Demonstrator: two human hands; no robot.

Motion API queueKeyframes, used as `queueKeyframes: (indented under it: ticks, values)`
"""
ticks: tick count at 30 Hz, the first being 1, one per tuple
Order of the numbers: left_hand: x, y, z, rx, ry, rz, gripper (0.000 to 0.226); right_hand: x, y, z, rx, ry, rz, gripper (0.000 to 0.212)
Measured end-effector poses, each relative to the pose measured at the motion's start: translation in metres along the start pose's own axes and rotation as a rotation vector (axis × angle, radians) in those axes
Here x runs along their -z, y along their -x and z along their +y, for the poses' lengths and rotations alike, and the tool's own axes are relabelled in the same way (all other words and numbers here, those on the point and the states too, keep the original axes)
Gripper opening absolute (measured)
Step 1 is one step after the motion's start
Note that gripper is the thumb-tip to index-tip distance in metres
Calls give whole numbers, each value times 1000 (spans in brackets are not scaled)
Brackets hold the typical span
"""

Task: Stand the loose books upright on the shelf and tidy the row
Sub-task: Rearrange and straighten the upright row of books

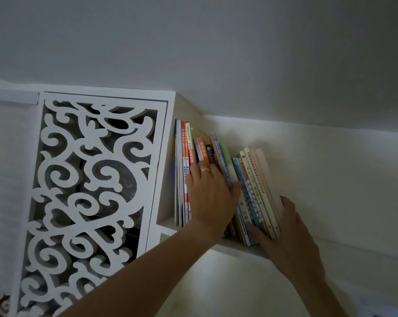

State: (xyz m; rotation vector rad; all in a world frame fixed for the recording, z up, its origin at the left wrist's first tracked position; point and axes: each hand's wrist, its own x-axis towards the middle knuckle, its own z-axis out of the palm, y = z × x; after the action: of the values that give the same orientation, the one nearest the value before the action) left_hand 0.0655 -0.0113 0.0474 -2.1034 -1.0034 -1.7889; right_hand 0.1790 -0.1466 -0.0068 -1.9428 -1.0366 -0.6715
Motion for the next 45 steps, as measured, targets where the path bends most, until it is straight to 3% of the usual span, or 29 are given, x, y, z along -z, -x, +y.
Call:
queueKeyframes:
  ticks: [3,6,9,12,15,18,22,28,36,45]
  values:
    - [-5,5,4,36,152,-116,47,-3,0,1,-14,3,17,101]
    - [-4,-3,4,130,468,-134,17,-3,0,3,-31,-2,29,103]
    - [5,3,0,130,647,-44,23,-3,-1,3,-33,13,40,104]
    - [11,18,0,188,776,-149,10,-5,-1,4,-22,30,33,105]
    - [10,19,5,222,880,-315,42,-6,-2,5,-14,19,33,106]
    - [8,18,6,249,877,-358,58,-5,-1,5,-5,20,45,104]
    - [14,25,8,322,848,-289,56,-4,0,5,-2,-2,48,102]
    - [35,34,14,299,787,-218,53,-4,0,4,-8,6,43,105]
    - [51,24,8,388,935,-364,66,-10,7,-4,-75,13,78,100]
    - [102,30,-5,358,719,-287,66,-22,10,-12,-92,66,181,99]
